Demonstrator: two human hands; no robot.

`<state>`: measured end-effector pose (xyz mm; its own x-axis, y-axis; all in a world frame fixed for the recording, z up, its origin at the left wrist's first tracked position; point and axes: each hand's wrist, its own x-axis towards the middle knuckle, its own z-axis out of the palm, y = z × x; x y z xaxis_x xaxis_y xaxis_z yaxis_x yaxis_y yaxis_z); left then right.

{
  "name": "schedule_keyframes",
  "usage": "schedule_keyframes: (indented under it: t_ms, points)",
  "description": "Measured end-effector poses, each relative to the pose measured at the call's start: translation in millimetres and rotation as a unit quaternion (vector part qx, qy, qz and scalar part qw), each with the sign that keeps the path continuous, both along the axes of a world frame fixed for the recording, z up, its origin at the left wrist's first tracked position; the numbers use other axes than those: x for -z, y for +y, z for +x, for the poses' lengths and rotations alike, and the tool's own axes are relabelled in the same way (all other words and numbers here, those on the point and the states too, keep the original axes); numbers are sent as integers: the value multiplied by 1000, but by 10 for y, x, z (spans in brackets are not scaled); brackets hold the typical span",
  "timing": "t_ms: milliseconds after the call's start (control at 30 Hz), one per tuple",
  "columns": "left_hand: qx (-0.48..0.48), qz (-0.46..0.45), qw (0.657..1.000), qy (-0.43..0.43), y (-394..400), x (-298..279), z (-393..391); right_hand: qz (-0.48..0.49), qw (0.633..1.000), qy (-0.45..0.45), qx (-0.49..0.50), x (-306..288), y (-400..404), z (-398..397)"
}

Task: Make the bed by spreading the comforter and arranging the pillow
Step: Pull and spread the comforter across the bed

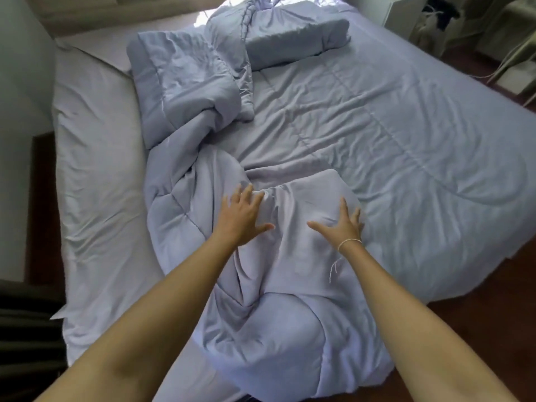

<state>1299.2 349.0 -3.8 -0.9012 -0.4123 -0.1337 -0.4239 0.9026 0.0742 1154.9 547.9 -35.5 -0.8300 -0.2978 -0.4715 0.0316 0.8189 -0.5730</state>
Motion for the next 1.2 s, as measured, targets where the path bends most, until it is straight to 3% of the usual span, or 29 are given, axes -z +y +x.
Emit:
schedule_keyframes:
  t_ms: [67,133,233,400,600,667,867,1100,1200]
  points:
    - [-27,11,997,-78,-96,165,-97,15,1000,-17,4,248,-68,-14]
    - [-45,33,993,-108,-131,251,-56,15,1000,24,-6,391,-110,65]
    - [-57,83,992,-73,-132,284,249,-43,997,66,5,379,-152,273]
    - [-54,177,981,62,-157,36,1061,-81,994,21,-69,75,-262,710]
    - [-44,100,993,36,-232,-553,2043,2,981,8,-195,-259,-533,1421]
    - [-36,81,996,2,-348,-746,2419,19,976,-1,-217,-305,-693,1756]
    - [-42,72,987,-138,-698,-939,3653,-62,957,-40,-279,-322,-1176,3091]
    - [-70,168,902,-392,-726,-504,4850,4,927,-21,-374,43,-1290,4471]
    - [-66,204,883,-417,-791,-501,5089,51,910,-12,-411,6,-1228,4796]
